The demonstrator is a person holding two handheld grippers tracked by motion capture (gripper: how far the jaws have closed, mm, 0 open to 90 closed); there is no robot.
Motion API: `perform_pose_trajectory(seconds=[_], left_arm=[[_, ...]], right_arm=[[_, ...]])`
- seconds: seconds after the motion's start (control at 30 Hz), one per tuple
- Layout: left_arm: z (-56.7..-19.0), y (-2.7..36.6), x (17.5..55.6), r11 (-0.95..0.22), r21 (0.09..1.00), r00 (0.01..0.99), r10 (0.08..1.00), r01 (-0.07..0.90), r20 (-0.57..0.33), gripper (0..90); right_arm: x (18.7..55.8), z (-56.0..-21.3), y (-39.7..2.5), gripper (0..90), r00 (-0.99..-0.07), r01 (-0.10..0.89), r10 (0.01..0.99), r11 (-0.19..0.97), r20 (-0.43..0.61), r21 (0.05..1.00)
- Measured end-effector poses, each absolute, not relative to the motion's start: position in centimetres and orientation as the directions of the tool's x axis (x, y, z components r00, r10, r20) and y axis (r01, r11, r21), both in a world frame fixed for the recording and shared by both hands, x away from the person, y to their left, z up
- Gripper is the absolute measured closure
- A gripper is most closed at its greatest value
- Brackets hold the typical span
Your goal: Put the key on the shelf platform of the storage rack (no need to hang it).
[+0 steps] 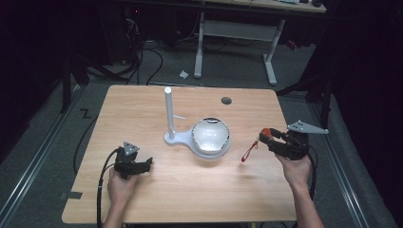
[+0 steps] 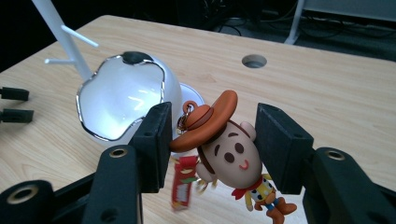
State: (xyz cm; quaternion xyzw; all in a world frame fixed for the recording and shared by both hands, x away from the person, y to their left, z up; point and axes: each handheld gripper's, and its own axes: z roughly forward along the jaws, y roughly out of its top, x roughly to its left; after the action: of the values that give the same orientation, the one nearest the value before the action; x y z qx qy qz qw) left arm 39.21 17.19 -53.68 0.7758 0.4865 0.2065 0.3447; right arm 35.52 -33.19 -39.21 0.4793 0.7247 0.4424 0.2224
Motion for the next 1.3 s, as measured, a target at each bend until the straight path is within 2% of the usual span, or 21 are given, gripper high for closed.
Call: perform_pose_trajectory(seconds=[1.3], left_arm=[[-53.7,17.2,39.2,-0.289,0.736,0.441,0.897,0.613,-0.015,21.3]], right_arm=[[37.2,-32.7,-28.9,48.1,-0.59,0.413,0.802,0.199,0.095,0.889]])
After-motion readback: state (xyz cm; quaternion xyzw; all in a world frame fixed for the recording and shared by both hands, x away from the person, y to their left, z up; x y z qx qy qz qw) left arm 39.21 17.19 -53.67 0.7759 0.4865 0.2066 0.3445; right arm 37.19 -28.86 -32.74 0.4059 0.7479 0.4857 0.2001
